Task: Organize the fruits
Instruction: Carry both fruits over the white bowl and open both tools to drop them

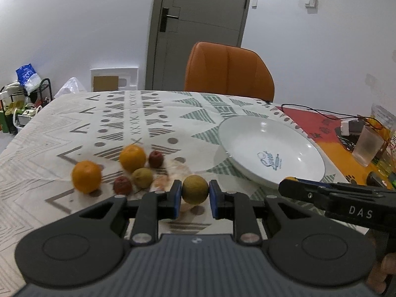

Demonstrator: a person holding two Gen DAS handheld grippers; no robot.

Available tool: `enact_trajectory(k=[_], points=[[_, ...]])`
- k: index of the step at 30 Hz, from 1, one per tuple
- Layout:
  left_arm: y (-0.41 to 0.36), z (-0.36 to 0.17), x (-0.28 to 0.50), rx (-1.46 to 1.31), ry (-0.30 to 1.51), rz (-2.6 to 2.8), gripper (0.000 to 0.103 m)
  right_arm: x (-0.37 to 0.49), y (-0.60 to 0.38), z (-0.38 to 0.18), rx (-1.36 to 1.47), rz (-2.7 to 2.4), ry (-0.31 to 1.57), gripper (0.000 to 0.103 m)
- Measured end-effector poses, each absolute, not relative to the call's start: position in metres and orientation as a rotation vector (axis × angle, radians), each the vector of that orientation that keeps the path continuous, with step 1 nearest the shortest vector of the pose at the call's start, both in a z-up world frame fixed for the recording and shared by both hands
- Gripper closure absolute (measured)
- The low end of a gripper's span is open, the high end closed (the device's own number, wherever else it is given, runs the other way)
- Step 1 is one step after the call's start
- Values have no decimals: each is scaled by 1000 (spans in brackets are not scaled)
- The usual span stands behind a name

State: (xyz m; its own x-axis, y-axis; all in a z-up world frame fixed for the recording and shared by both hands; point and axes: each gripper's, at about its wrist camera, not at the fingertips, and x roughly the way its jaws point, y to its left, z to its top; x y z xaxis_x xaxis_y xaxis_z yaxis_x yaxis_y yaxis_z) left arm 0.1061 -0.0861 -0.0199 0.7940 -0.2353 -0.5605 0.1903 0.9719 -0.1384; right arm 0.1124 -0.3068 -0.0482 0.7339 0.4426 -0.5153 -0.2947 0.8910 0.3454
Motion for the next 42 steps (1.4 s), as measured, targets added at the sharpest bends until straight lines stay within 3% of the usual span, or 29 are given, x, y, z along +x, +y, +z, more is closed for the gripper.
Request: enact_trajectory(k=[25, 30, 42], points=[[-151, -23, 148, -8, 637, -289, 81, 132, -358, -58, 299, 327, 608, 81], [-162, -23, 155, 4, 639, -300, 81, 135, -366, -61, 316, 303, 601, 73], [-183, -24, 166, 32, 636, -329, 81, 131, -378, -62, 353, 302, 587, 73]])
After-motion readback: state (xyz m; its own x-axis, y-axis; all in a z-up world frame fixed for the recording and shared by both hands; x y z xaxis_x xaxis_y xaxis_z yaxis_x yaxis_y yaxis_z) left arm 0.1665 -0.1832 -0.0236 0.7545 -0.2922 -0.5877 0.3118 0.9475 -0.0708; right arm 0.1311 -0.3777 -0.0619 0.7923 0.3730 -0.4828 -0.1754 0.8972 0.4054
